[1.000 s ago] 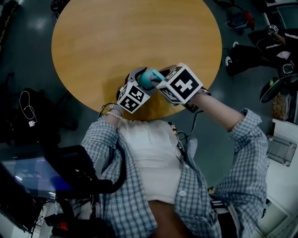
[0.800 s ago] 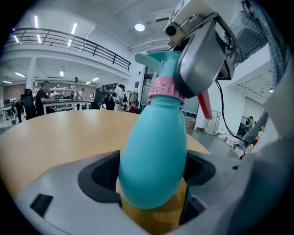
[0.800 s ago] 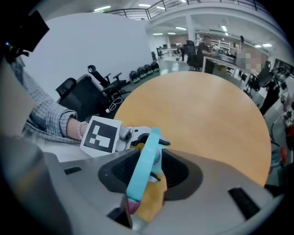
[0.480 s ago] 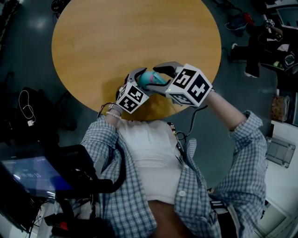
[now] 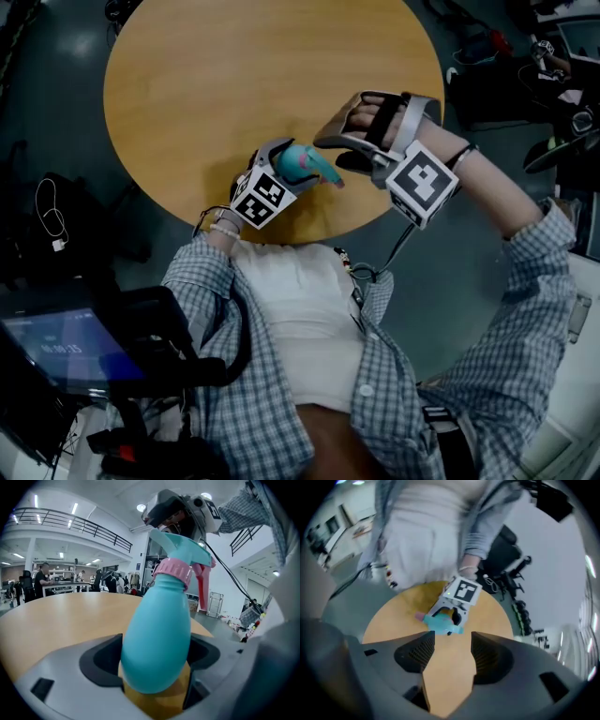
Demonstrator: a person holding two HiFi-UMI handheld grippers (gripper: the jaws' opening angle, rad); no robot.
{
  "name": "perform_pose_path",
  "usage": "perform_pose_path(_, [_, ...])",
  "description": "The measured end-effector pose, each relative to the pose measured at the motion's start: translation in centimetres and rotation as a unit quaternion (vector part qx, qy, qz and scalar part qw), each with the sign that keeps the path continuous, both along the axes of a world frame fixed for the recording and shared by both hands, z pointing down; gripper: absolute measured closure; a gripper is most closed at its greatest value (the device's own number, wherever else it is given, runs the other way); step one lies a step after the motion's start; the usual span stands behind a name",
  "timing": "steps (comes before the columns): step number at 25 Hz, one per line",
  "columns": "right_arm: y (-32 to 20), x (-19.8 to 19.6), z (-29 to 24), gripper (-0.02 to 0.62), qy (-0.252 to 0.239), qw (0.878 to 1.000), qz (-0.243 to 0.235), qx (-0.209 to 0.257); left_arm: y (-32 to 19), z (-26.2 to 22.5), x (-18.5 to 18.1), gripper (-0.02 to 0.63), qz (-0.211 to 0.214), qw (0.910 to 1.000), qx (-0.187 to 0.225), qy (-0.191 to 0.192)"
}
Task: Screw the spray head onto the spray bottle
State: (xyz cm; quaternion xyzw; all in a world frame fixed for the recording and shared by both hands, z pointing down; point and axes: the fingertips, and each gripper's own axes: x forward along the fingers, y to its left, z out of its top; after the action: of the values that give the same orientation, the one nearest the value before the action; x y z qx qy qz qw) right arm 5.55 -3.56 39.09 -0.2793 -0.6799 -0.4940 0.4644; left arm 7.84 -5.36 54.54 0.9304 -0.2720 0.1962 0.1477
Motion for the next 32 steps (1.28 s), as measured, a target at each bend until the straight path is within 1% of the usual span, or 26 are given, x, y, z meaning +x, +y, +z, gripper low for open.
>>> perform_pose_path(1, [0.5,0.3,0.6,0.36,0.019,0.999,-0.041,0.016,0.0,0.0,0.1,0.201,0.001,1.0,0.0,0.0])
perform_pose_path(2, [0.8,0.3,1.0,0.359,0.028,0.997,-0.067,0.023,0.0,0.0,0.1,0.201,0.002,1.0,0.0,0.0])
perform_pose_path(6, [1.9,-1.1,1.7,0.36,0.028,0.991,-0.128,0.022,0.0,0.0,0.2,0.202,0.002,1.0,-0.001,-0.001])
perform_pose_path(8, [1.9,-1.2,2.7,0.36,0.044,0.981,-0.185,0.049,-0.1,0.0,0.2,0.201,0.0,1.0,-0.002,-0.001])
perform_pose_path(10, [1.5,-0.8,3.8,0.36,0.074,0.964,-0.241,0.084,-0.2,0.0,0.3,0.201,0.001,1.0,-0.002,-0.001])
perform_pose_path(12, [1.5,-0.7,4.8,0.367,0.09,0.95,-0.281,0.102,-0.2,0.0,0.4,0.201,0.002,1.0,-0.002,-0.002])
perform_pose_path(14, [1.5,-0.8,5.6,0.423,0.1,0.94,-0.308,0.111,-0.3,0.0,0.3,0.201,0.002,1.0,0.0,-0.002])
perform_pose_path(15, [1.4,-0.7,6.0,0.443,0.107,0.937,-0.314,0.111,-0.3,-0.1,0.4,0.201,0.001,1.0,0.0,-0.002])
perform_pose_path(16, [1.3,-0.6,6.2,0.462,0.113,0.936,-0.314,0.11,-0.3,-0.1,0.5,0.201,0.001,1.0,0.001,-0.001])
perform_pose_path(18, [1.3,-0.4,6.4,0.469,0.123,0.938,-0.307,0.104,-0.2,-0.2,0.6,0.201,0.003,1.0,0.001,-0.001])
perform_pose_path(20, [1.2,-0.3,6.5,0.469,0.132,0.946,-0.283,0.085,-0.2,-0.2,0.7,0.201,0.002,1.0,0.001,-0.002])
perform_pose_path(21, [1.1,-0.3,6.6,0.469,0.138,0.954,-0.257,0.066,-0.3,-0.2,0.6,0.201,0.001,1.0,0.0,-0.002])
perform_pose_path(22, [1.0,-0.3,6.6,0.471,0.143,0.964,-0.218,0.038,-0.4,-0.3,0.6,0.201,0.0,1.0,0.001,-0.002])
perform_pose_path(23, [0.9,-0.3,6.7,0.472,0.15,0.974,-0.17,0.004,-0.4,-0.3,0.6,0.201,0.0,1.0,0.001,-0.002])
perform_pose_path(24, [0.9,-0.2,6.7,0.472,0.155,0.981,-0.115,-0.034,-0.4,-0.3,0.6,0.201,0.0,1.0,0.001,-0.003])
perform_pose_path(25, [0.9,-0.2,6.6,0.474,0.16,0.983,-0.06,-0.072,-0.4,-0.3,0.6,0.201,0.0,1.0,0.001,-0.003])
perform_pose_path(26, [1.0,-0.3,6.6,0.474,0.163,0.981,-0.01,-0.104,-0.4,-0.3,0.7,0.201,0.0,1.0,0.002,-0.003])
perform_pose_path(28, [1.1,-0.6,6.3,0.474,0.16,0.973,0.069,-0.148,-0.3,-0.3,0.7,0.201,0.001,1.0,0.002,-0.002])
perform_pose_path(30, [1.1,-0.8,6.2,0.474,0.148,0.965,0.132,-0.171,-0.2,-0.3,0.6,0.201,0.001,1.0,0.002,-0.002])
perform_pose_path(32, [1.0,-0.9,6.2,0.474,0.132,0.954,0.194,-0.188,-0.2,-0.3,0.6,0.201,0.0,1.0,0.003,-0.002])
